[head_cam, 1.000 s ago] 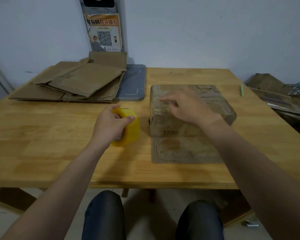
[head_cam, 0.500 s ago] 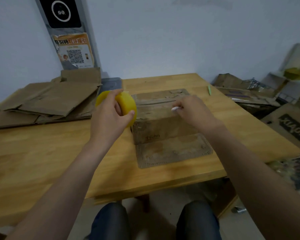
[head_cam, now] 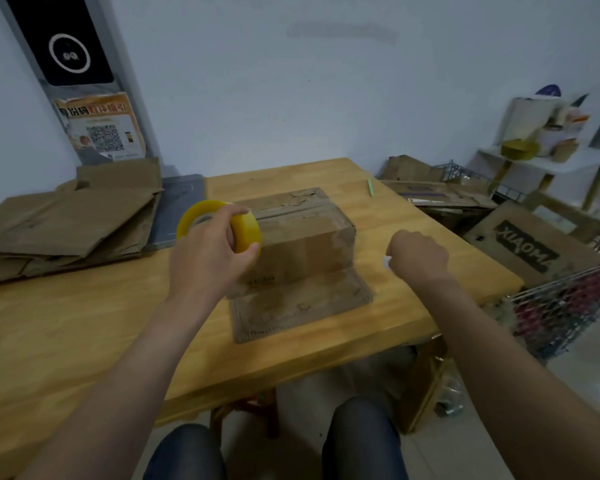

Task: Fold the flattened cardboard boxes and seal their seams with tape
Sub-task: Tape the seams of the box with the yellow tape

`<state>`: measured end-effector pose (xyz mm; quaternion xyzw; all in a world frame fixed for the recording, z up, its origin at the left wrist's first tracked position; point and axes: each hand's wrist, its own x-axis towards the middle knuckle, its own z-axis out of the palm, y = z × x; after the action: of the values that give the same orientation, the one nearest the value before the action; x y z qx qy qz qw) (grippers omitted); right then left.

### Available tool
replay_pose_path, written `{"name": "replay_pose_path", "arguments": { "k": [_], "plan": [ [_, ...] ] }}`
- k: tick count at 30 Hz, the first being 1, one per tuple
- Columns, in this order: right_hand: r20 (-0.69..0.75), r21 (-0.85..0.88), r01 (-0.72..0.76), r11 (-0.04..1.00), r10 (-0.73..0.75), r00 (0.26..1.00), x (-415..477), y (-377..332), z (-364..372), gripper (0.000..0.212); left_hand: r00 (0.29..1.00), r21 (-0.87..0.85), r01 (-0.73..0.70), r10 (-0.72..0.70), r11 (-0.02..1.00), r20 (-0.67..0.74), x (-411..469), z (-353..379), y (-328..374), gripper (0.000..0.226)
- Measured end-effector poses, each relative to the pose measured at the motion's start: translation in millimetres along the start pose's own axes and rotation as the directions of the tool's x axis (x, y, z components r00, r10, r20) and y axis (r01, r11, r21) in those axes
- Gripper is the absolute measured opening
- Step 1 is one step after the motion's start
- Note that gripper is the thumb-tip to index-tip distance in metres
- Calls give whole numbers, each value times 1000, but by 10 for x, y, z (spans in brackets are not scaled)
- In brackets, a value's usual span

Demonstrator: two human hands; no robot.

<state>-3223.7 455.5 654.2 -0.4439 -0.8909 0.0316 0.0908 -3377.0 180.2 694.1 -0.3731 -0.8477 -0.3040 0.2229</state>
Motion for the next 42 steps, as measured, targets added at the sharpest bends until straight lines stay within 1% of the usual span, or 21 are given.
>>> {"name": "replay_pose_path", "arguments": {
  "k": [3,6,8,10,12,14,16,19,21,25,28,30,31,33,35,36,37,38,40,41,42],
  "plan": [
    [45,4,20,1000,-20,999,-5,55,97,15,1000,-26,28,-28,999,0,-27,43,18,52],
    [69,47,83,995,-87,994,58,77,116,33,1000,-19,24,-24,1000,-3,-71,71,6,50],
    [8,154,179,972,-183,983,105,47,90,45,1000,-14,30,-30,999,-7,-76,73,-7,48],
    [-37,209,279,937,-278,960,135,-43,48,55,999,-11,46,-46,999,-11,-65,64,-16,47],
    [5,195,334,922,-341,940,164,-167,11,67,998,-5,54,-54,999,-11,-50,44,-30,48],
    [102,165,354,920,-373,922,188,-289,-8,72,998,7,64,-64,998,-14,-47,12,-60,48],
    [142,153,361,920,-382,913,198,-385,-25,65,997,12,72,-71,997,-21,-58,-35,-117,48],
    [37,163,350,922,-361,932,157,-464,-41,52,996,3,85,-85,996,-35,-101,-98,-209,48],
    [1,164,335,928,-340,940,91,-505,-42,45,993,-5,113,-113,994,-38,-132,-149,-281,47],
    [-74,120,316,941,-309,948,-102,-594,-53,14,985,0,168,-167,986,-50,-214,-276,-428,46],
    [-73,129,347,929,-340,938,-268,-689,-92,25,973,2,220,-219,976,-75,-266,-383,-519,45],
    [-23,211,417,884,-422,906,-381,-773,-111,25,967,3,239,-238,971,-89,-296,-448,-565,46],
    [28,297,452,841,-480,877,-428,-822,-119,23,967,-2,239,-238,971,-96,-311,-478,-587,46],
    [132,492,473,731,-599,789,-527,-932,-171,15,965,-17,240,-241,971,-105,-342,-535,-639,46],
    [111,554,531,641,-690,716,-564,-1006,-218,24,962,-35,248,-250,968,-110,-374,-586,-690,47],
    [61,526,576,626,-703,708,-548,-1022,-238,29,961,-42,251,-254,967,-111,-387,-601,-712,47],
    [8,456,619,639,-699,715,-522,-1031,-267,33,960,-45,255,-258,966,-110,-402,-609,-731,47],
    [-11,351,643,681,-683,730,-481,-1032,-284,37,959,-44,257,-260,965,-109,-417,-610,-747,47],
    [48,150,623,768,-635,771,-447,-1023,-317,44,962,-43,252,-255,967,-100,-450,-603,-775,47],
    [95,101,595,797,-603,792,-443,-1020,-310,46,963,-45,248,-251,968,-95,-460,-596,-791,47],
    [122,117,571,812,-583,803,-433,-1023,-281,47,965,-49,244,-248,968,-89,-466,-584,-810,47]
  ]
}}
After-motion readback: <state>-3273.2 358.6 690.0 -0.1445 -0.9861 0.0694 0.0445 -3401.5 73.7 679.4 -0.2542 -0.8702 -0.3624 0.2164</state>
